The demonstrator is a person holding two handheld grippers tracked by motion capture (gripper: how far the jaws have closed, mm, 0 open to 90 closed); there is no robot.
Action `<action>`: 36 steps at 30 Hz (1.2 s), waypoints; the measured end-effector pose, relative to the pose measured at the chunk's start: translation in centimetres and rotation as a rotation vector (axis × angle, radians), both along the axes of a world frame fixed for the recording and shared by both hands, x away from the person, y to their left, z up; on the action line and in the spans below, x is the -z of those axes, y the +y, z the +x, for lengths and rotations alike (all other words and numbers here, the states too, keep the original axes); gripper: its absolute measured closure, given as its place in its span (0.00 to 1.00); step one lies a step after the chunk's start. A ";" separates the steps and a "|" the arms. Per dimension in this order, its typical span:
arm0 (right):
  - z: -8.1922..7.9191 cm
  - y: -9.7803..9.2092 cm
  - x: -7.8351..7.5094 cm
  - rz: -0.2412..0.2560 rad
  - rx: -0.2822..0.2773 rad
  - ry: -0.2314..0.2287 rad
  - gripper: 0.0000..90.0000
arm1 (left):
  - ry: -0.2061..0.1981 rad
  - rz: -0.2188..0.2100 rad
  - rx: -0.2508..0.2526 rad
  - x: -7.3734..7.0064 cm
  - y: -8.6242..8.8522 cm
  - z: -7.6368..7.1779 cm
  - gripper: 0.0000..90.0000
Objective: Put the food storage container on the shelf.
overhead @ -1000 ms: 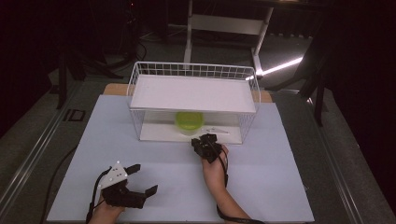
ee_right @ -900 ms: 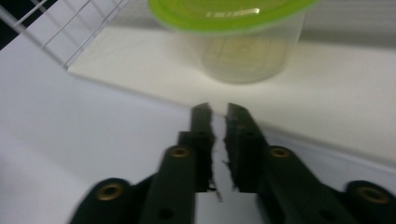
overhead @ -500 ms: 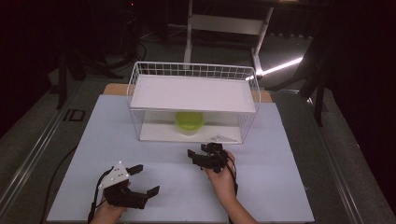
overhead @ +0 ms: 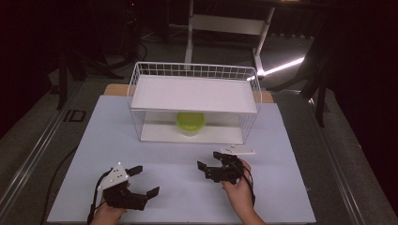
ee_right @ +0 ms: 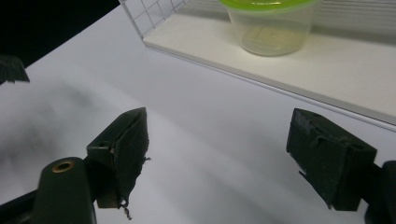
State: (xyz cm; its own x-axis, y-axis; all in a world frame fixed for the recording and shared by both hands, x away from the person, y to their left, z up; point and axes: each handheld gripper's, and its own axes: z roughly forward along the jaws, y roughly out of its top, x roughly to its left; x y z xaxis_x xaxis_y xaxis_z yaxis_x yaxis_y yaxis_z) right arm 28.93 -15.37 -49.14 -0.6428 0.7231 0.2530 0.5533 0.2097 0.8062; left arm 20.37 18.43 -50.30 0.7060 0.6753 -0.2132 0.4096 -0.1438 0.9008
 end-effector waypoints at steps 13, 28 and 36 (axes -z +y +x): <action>-2.0 -2.6 0.4 -0.045 -0.040 -0.037 0.23 | 0.006 -0.004 0.018 0.1 -0.3 0.0 0.02; -2.8 -4.3 1.7 -0.082 -0.052 -0.085 0.23 | -0.013 -0.005 0.022 0.1 -0.3 -0.2 0.02; -2.7 -4.8 2.3 -0.105 -0.054 -0.083 0.22 | -0.020 -0.001 0.021 0.2 -0.2 -0.4 0.02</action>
